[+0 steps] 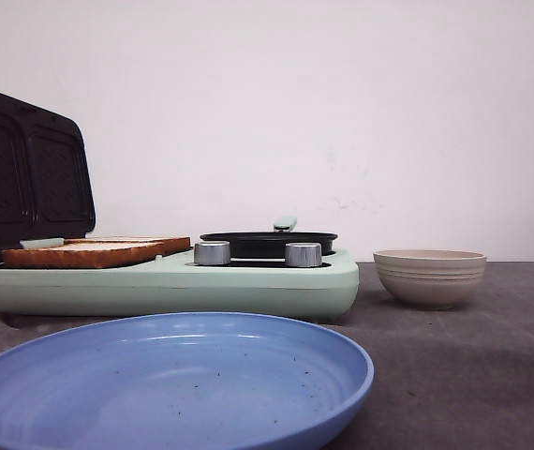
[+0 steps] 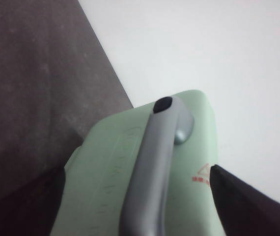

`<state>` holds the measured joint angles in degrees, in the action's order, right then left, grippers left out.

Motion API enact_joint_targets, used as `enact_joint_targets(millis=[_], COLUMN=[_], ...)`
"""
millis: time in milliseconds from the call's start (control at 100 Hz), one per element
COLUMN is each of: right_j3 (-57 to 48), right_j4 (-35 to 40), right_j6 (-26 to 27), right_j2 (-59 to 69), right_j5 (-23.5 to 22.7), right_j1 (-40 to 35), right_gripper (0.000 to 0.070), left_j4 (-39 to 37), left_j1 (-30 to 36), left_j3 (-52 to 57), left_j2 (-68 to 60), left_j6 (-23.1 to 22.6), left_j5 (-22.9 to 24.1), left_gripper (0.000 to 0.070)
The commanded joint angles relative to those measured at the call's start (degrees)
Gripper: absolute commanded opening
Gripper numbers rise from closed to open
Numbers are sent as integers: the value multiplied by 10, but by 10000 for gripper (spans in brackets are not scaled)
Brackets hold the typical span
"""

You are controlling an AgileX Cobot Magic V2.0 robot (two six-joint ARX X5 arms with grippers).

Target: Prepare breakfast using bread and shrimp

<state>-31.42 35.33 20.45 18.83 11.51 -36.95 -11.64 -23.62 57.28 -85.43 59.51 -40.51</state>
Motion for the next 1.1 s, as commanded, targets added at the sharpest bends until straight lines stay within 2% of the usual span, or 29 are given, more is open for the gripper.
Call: enact_joint_targets(millis=[0, 80, 400, 500, 620, 670, 740, 850, 960, 1090], right_j3=[0, 0, 0, 0, 0, 0, 0, 0, 0, 0], right_j4=[-5, -5, -5, -5, -5, -5, -5, -5, -5, -5], right_j6=[6, 6, 6, 6, 6, 6, 6, 6, 6, 6], right_j2=[2, 2, 2, 2, 2, 2, 2, 2, 2, 2], right_j5=[1, 2, 6, 5, 5, 5, 5, 5, 5, 5], right_j1=[-4, -4, -4, -4, -4, -4, -4, -4, -4, -4], right_gripper=[476, 476, 476, 476, 476, 476, 476, 476, 476, 476], left_j4=[-9, -9, -9, -9, -8, -8, -8, -5, 1, 3], left_j1=[-3, -3, 15, 19, 19, 19, 19, 20, 21, 23], left_j3=[9, 9, 9, 9, 9, 9, 9, 9, 9, 9], left_j2=[-9, -11, -12, -12, -12, -12, -12, -12, -12, -12], left_j6=[10, 7, -8, -14, -14, -14, -18, -21, -34, -50], left_j5=[-5, -4, -3, 0, 0, 1, 1, 1, 1, 0], left_gripper=[501, 467, 463, 383, 370, 331, 216, 99, 11, 4])
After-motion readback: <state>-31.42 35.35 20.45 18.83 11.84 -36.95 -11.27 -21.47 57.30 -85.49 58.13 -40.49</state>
